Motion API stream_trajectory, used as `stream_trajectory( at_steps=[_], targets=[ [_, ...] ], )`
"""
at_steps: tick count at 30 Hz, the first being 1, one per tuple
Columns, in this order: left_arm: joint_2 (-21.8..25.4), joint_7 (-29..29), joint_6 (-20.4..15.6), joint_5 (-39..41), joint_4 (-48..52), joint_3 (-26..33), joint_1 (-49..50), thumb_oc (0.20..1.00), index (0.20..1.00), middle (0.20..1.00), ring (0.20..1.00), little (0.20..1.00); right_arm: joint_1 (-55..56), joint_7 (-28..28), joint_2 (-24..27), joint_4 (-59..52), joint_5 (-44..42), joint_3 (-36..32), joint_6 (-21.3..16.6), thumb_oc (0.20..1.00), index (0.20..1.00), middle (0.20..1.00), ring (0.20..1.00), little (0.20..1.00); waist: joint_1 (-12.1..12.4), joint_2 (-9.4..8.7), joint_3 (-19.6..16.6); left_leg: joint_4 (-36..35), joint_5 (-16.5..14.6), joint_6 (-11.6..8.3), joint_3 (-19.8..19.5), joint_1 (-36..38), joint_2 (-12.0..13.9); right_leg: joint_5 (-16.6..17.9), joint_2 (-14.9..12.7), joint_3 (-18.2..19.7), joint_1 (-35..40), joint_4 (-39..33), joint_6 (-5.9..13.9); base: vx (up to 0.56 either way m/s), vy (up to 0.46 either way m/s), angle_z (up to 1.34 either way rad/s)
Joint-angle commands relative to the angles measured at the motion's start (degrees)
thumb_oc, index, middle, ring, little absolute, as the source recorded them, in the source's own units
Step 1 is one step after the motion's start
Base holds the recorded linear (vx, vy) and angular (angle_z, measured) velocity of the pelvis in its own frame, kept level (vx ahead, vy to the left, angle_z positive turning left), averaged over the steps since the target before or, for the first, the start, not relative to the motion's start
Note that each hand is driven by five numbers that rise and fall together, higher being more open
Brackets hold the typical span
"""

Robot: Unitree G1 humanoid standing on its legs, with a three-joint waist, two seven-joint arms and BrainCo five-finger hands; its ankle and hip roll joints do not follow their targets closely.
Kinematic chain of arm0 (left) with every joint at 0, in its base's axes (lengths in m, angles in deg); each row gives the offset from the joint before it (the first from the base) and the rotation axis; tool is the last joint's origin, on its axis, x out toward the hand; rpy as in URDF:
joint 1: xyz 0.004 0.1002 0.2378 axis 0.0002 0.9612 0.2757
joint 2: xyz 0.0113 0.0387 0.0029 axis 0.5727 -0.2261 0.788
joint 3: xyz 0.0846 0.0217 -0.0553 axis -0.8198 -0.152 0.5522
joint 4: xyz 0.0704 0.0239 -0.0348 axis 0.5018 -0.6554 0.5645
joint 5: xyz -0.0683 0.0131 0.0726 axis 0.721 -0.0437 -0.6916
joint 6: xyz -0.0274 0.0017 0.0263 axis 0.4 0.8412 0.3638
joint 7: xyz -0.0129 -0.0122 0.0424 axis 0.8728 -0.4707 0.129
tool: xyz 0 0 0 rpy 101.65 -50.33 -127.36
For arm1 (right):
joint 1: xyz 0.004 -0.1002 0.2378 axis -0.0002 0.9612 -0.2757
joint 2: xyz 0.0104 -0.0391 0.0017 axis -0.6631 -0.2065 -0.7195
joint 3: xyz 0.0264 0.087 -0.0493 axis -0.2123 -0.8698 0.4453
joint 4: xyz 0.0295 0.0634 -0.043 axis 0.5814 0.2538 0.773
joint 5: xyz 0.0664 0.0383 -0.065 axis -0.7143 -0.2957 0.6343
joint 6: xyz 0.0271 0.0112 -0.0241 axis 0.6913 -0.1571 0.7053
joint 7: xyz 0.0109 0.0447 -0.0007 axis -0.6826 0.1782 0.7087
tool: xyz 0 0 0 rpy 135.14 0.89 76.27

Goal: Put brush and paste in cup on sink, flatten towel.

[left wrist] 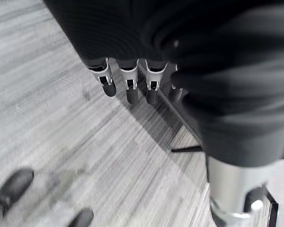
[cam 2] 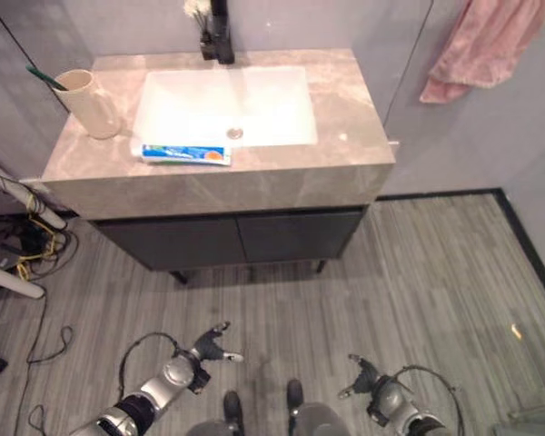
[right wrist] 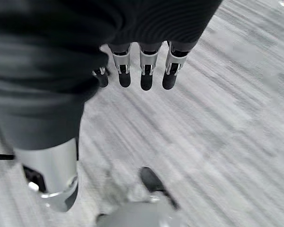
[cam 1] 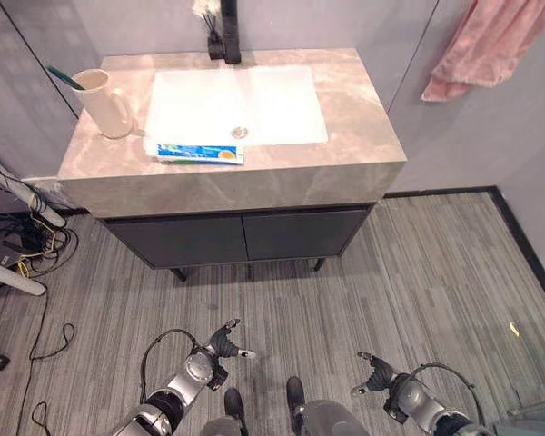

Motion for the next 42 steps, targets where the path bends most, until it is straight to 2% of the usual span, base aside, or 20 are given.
stream_trajectory(
  at_steps=[1, 6, 9, 10, 11, 12, 15, 19, 21, 22, 24, 25, 28, 30, 31, 32, 33, 34, 37, 42],
  targets=[
    [1.3, -0.1, -1.7, -1.6, 2.4, -0.2, -0.8, 1.0, 1.0, 1.0, 1.0, 1.0, 0.3, -0.3, -1.3, 0.4, 1.1, -0.5, -0.9, 1.0, 1.0, 1.0, 1.0, 1.0, 0.9, -2.86, -1.1, 7.8, -5.8, 1.16, -0.3, -2.4, -1.8, 7.9, -6.2, 5.5, 2.0, -3.2, 7.01, 0.07, 0.26, 0.01],
    [1.5, -0.4, -1.6, -1.5, 2.3, 0.2, 0.1, 1.0, 1.0, 1.0, 1.0, 1.0, 0.8, 0.1, -1.9, 0.3, -0.5, -1.5, -1.2, 1.0, 1.0, 1.0, 1.0, 1.0, 1.0, -2.54, -0.9, 7.3, -6.7, 2.43, -0.1, -0.9, -2.8, 9.2, -6.5, 5.2, 0.2, 1.9, 7.68, 0.05, 0.157, 0.0],
    [3.2, -0.3, -1.6, -1.2, 6.4, 1.8, 3.2, 1.0, 1.0, 1.0, 1.0, 1.0, 2.7, 0.8, -0.6, -5.9, -1.5, -3.4, -1.9, 1.0, 1.0, 1.0, 1.0, 1.0, 0.3, -1.37, 0.6, 4.8, -5.9, 3.53, -0.4, 1.3, -2.6, 11.7, -4.4, 3.9, -4.8, 13.1, 7.63, 0.08, 0.197, -0.09],
    [3.9, 0.2, -1.2, -1.1, 8.2, 2.5, 4.8, 1.0, 1.0, 1.0, 1.0, 1.0, 4.3, 0.8, 0.8, -9.9, -1.6, -4.7, -2.1, 1.0, 1.0, 1.0, 1.0, 1.0, -0.9, -1.01, 0.7, 3.8, -5.5, 3.53, -1.4, 2.5, -2.9, 10.6, -0.6, 4.0, -7.7, 15.1, 7.34, 0.22, 0.184, -0.18],
    [4.3, 0.4, -1.4, -1.1, 8.4, 3.0, 5.3, 1.0, 1.0, 1.0, 1.0, 1.0, 5.3, 1.3, 1.4, -11.2, -1.9, -5.7, -2.4, 1.0, 1.0, 1.0, 1.0, 1.0, -1.3, -1.29, 0.6, 3.0, -5.5, 3.32, -1.3, 3.9, -3.8, 9.6, 0.2, 2.2, -9.9, 10.7, 6.97, 0.36, 0.075, -0.02],
    [4.3, 0.2, -1.6, -1.0, 8.0, 3.7, 5.4, 1.0, 1.0, 1.0, 1.0, 1.0, 5.3, 1.4, 2.0, -13.2, -1.9, -6.1, -2.5, 1.0, 1.0, 1.0, 1.0, 1.0, -1.2, -1.6, 0.4, 2.3, -6.9, 2.65, -0.6, 5.2, -3.6, 11.2, -4.4, -3.0, -10.5, 1.8, 7.31, 0.43, -0.064, 0.01],
    [4.2, -0.2, -1.8, -1.3, 7.9, 4.3, 5.6, 1.0, 1.0, 1.0, 1.0, 1.0, 5.1, 1.0, 2.8, -14.2, -0.1, -5.6, -2.3, 1.0, 1.0, 1.0, 1.0, 1.0, -2.1, -1.82, 1.1, 3.6, -8.3, 0.81, -2.4, 7.3, -3.0, 17.1, -8.3, -2.4, -11.8, -6.8, 9.23, 0.31, -0.108, 0.91],
    [3.6, -0.6, -1.7, -1.9, 7.1, 4.3, 5.4, 1.0, 1.0, 1.0, 1.0, 1.0, 5.9, 0.5, 5.0, -15.3, 3.4, -4.7, -2.3, 1.0, 1.0, 1.0, 1.0, 1.0, -2.6, -2.47, -0.4, 4.6, -9.3, -0.69, -5.5, 11.1, -2.7, 18.4, -7.4, -1.3, -10.0, -5.9, 8.72, 0.39, -0.152, 0.45],
    [2.9, -0.4, -1.8, -1.4, 7.1, 4.0, 5.6, 1.0, 1.0, 1.0, 1.0, 1.0, 7.7, 0.1, 8.6, -17.9, 6.9, -4.6, -2.7, 1.0, 1.0, 1.0, 1.0, 1.0, -3.4, -1.0, -2.2, 5.1, -6.3, -3.44, -7.4, 12.9, 0.6, 14.6, -3.9, -3.9, -8.5, -4.7, 6.64, 0.58, -0.407, 0.7],
    [2.7, 0.0, -1.8, -1.4, 6.4, 3.5, 5.2, 1.0, 1.0, 1.0, 1.0, 1.0, 8.4, 0.2, 10.0, -17.7, 8.6, -4.1, -2.9, 1.0, 1.0, 1.0, 1.0, 1.0, -3.8, -0.41, -2.5, 10.7, 0.2, -6.76, -6.9, 10.9, 3.1, 12.9, -2.5, -4.6, -7.0, -5.6, 4.83, 0.35, -0.338, 0.4],
    [2.4, 0.0, -1.7, -1.2, 5.6, 3.0, 4.0, 1.0, 1.0, 1.0, 1.0, 1.0, 8.8, 0.7, 10.9, -17.7, 9.3, -4.0, -2.8, 1.0, 1.0, 1.0, 1.0, 1.0, -3.6, -1.45, -1.8, 20.7, 6.0, -9.06, -7.3, 5.6, 4.6, 12.0, -2.5, -5.4, -4.6, -7.4, 2.88, 0.2, -0.265, 0.2],
    [2.4, 0.0, -1.7, -1.1, 5.5, 2.9, 3.6, 1.0, 1.0, 1.0, 1.0, 1.0, 8.7, 0.8, 11.3, -18.0, 9.5, -3.9, -2.7, 1.0, 1.0, 1.0, 1.0, 1.0, -3.3, -2.2, -1.2, 24.8, 6.7, -9.19, -8.1, 3.4, 4.1, 11.7, -2.4, -5.3, -3.6, -8.0, 2.1, 0.11, -0.21, 0.0],
    [1.9, -1.0, -1.8, -1.5, 5.1, 1.5, 1.3, 1.0, 1.0, 1.0, 1.0, 1.0, 7.6, 1.9, 11.2, -15.7, 9.5, -3.2, -2.2, 1.0, 1.0, 1.0, 1.0, 1.0, -3.0, -3.02, 0.2, 25.5, 5.5, -8.04, -7.4, -1.6, 4.9, 10.6, -3.4, -5.6, -2.3, -8.6, 2.06, 0.09, -0.06, -0.06],
    [1.6, -2.6, -2.3, -3.4, 3.3, 0.8, -0.1, 1.0, 1.0, 1.0, 1.0, 1.0, 7.3, 2.5, 11.3, -14.9, 10.4, -2.7, -2.0, 1.0, 1.0, 1.0, 1.0, 1.0, -2.2, -3.17, 0.2, 12.8, 0.9, -6.62, -4.4, -4.9, 6.9, 8.9, -4.8, -4.0, 0.1, -9.5, 3.99, 0.31, 0.13, 0.37],
    [1.4, -3.2, -2.5, -3.8, 3.1, 0.3, 0.3, 1.0, 1.0, 1.0, 1.0, 1.0, 7.1, 2.9, 11.0, -13.8, 10.1, -2.2, -2.2, 1.0, 1.0, 1.0, 1.0, 1.0, -0.9, -2.99, 0.2, 7.9, 2.1, -6.5, -6.8, -7.2, 6.5, 8.5, -5.2, -3.0, 0.8, -9.5, 4.43, 0.17, 0.147, 0.23],
    [1.4, -3.2, -2.6, -3.8, 3.0, 0.3, 0.3, 1.0, 1.0, 1.0, 1.0, 1.0, 7.0, 3.0, 10.9, -13.6, 10.1, -2.2, -2.3, 1.0, 1.0, 1.0, 1.0, 1.0, -0.9, -3.2, 0.0, 7.0, 2.9, -6.43, -6.7, -7.1, 6.3, 8.7, -5.4, -2.9, 0.5, -9.5, 4.46, 0.2, 0.157, -0.35],
    [1.8, -2.9, -2.5, -3.6, 4.4, 0.1, 1.1, 1.0, 1.0, 1.0, 1.0, 1.0, 7.2, 2.2, 10.9, -14.2, 10.4, -1.9, -2.6, 1.0, 1.0, 1.0, 1.0, 1.0, -0.3, -2.77, -0.3, 8.5, 2.1, -6.35, -9.6, -6.7, 5.3, 8.1, -5.9, -1.5, 1.0, -8.2, 4.47, 0.14, 0.112, -0.87],
    [2.3, -2.6, -2.7, -3.4, 4.9, 0.0, 1.3, 1.0, 1.0, 1.0, 1.0, 1.0, 7.0, 2.1, 10.3, -14.3, 10.7, -1.8, -2.6, 1.0, 1.0, 1.0, 1.0, 1.0, -0.8, -2.96, -0.4, 8.7, -0.4, -5.97, -9.1, -6.1, 4.8, 8.2, -6.1, -0.7, 0.8, -7.3, 4.66, 0.15, 0.118, -0.83],
    [3.6, -2.3, -3.4, -4.3, 6.5, -0.6, 1.3, 1.0, 1.0, 1.0, 1.0, 1.0, 6.7, 1.9, 9.3, -15.0, 10.5, -1.6, -3.0, 1.0, 1.0, 1.0, 1.0, 1.0, -1.1, -2.92, -0.5, 9.1, -2.6, -4.6, -7.4, -4.7, 3.2, 8.8, -6.4, 1.8, 0.2, -6.3, 5.3, 0.11, 0.172, -1.08],
    [4.6, -2.6, -3.7, -5.3, 6.4, -0.2, 2.1, 1.0, 1.0, 1.0, 1.0, 1.0, 5.5, 1.5, 7.0, -13.7, 10.0, -0.3, -3.6, 1.0, 1.0, 1.0, 1.0, 1.0, -0.4, -2.44, -1.3, 8.4, -3.9, -3.15, -4.8, -2.6, 1.9, 9.7, -7.6, 4.7, 0.5, -7.7, 6.44, 0.06, 0.164, -0.19]
  ],
)
